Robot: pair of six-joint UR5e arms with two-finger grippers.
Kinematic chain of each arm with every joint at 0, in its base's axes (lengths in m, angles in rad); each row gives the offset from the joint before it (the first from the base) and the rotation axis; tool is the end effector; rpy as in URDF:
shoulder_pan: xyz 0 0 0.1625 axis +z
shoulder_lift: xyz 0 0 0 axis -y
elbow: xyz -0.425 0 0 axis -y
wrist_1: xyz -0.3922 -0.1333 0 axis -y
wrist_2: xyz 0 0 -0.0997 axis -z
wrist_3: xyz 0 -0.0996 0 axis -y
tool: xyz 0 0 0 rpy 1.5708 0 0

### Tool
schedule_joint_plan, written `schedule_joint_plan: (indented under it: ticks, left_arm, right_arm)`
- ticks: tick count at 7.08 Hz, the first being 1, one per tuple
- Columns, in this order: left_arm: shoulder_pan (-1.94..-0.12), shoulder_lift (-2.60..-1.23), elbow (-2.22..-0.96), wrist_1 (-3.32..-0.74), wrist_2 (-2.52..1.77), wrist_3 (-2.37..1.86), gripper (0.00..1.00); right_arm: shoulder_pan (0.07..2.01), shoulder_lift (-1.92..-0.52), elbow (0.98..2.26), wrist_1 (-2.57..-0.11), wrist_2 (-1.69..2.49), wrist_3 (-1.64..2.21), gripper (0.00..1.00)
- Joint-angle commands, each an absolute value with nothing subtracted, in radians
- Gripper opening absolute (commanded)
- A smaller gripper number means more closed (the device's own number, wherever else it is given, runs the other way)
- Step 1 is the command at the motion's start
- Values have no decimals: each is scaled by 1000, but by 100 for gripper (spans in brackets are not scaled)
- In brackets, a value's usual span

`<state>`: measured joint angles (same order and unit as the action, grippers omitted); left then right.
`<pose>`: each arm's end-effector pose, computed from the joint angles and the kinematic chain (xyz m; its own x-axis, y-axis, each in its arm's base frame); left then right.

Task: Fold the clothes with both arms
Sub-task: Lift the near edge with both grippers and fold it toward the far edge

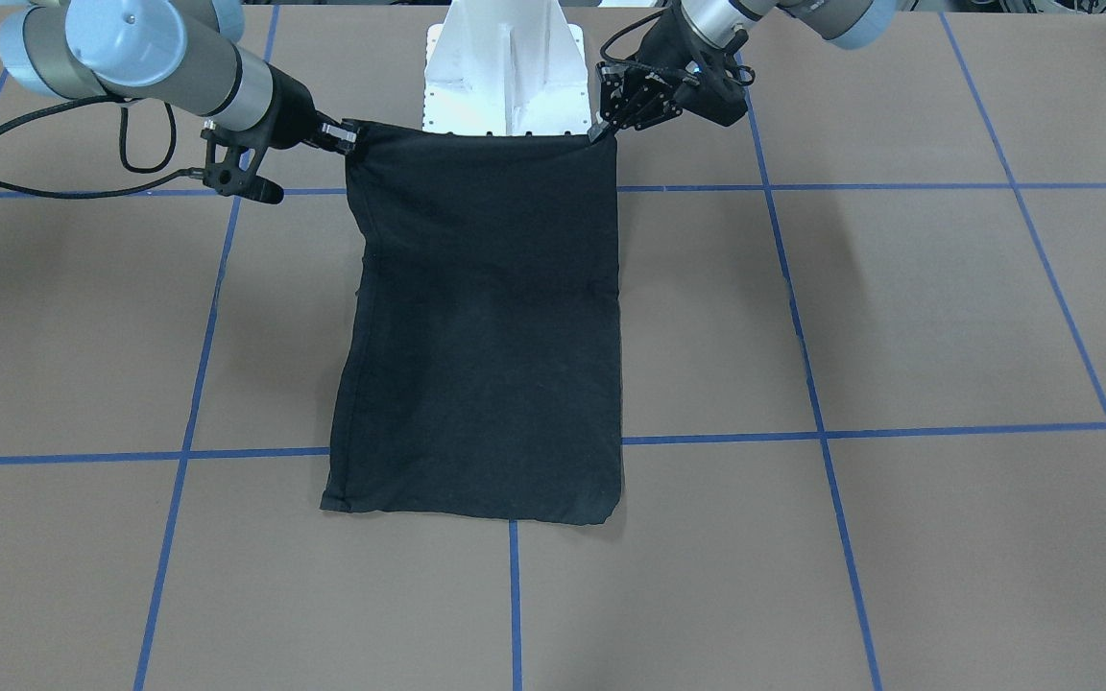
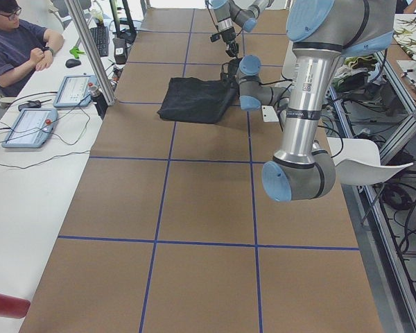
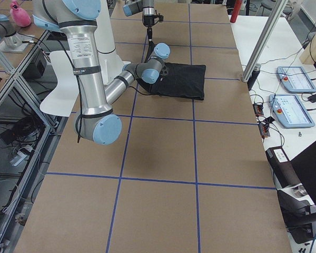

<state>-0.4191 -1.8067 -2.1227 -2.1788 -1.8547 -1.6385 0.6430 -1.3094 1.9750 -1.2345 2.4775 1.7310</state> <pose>0.4024 -0.2947 0.2162 0.1493 -0.1376 -0.9792 0.1491 0.9821 -0.1153 -0.3863 -0.3579 0.2799 0.4514 0.4610 0.7640 0.0906 0.8281 -0.5532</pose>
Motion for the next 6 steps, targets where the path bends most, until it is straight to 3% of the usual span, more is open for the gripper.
schedule_joint_plan:
  ticks: [1, 4, 6]
  left_arm:
    - [-514, -1902, -2053, -2178, -1871, -1623, 0]
    - [-621, -2055, -1839, -2190, -1871, -1624, 0]
    - [-682, -2158, -1679, -2194, -1871, -1626, 0]
  right_arm:
    - [707, -1201, 1878, -1232, 2471, 1729, 0]
    - [825, -1085, 1739, -1230, 2465, 1721, 0]
    - [854, -959, 1558, -1227, 2464, 1678, 0]
